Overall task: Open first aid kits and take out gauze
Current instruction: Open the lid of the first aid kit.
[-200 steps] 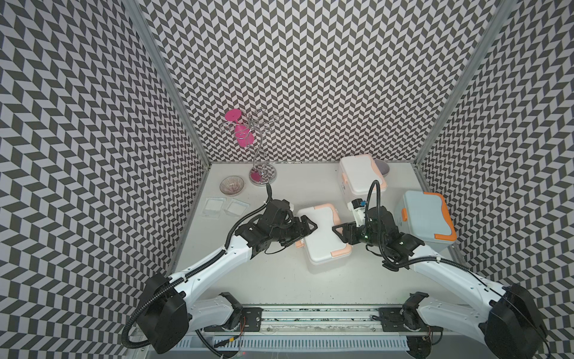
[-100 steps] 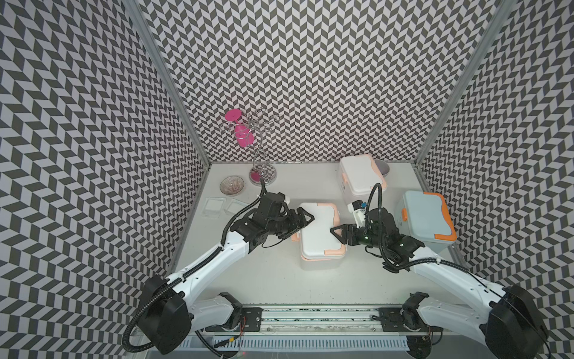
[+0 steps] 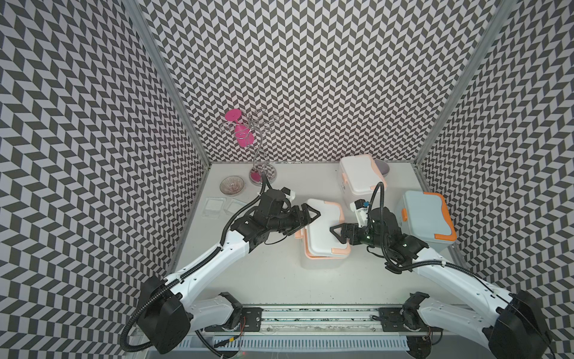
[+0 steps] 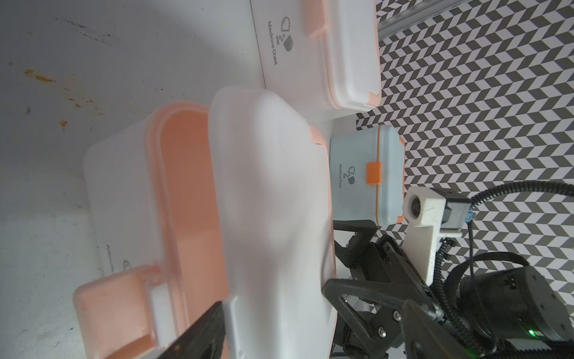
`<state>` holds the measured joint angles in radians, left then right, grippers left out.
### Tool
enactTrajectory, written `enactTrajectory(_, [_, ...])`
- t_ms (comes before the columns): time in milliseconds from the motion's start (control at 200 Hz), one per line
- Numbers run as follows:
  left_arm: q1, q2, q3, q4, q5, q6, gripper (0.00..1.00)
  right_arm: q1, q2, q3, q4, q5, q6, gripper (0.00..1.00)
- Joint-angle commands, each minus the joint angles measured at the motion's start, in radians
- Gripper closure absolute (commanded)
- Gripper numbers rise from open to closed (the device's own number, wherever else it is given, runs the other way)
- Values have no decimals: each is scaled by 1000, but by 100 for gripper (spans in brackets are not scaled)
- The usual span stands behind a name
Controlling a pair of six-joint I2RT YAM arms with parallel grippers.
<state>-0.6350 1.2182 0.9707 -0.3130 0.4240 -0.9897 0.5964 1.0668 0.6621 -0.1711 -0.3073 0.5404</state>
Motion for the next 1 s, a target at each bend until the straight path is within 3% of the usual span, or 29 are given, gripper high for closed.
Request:
enactTrajectory(0, [-26,0,45,61,32,-9,13,13,-29,32,18,-78,-13,10])
enactTrajectory(265, [-63,12,96,57,8,-22,13,13,-87,1,139,-173,31,5])
enactTrajectory(416, [-91,32,149,40,-16,-21,13,11,-74,11,157,-164,38,3])
enactTrajectory(636, [-127,63,200,40,-44,-31,13,-17,-74,85,-62,42,22,2])
enactTrajectory(997, [-190,136,317,57,-78,-35,12,-32,-300,73,-105,95,6,2])
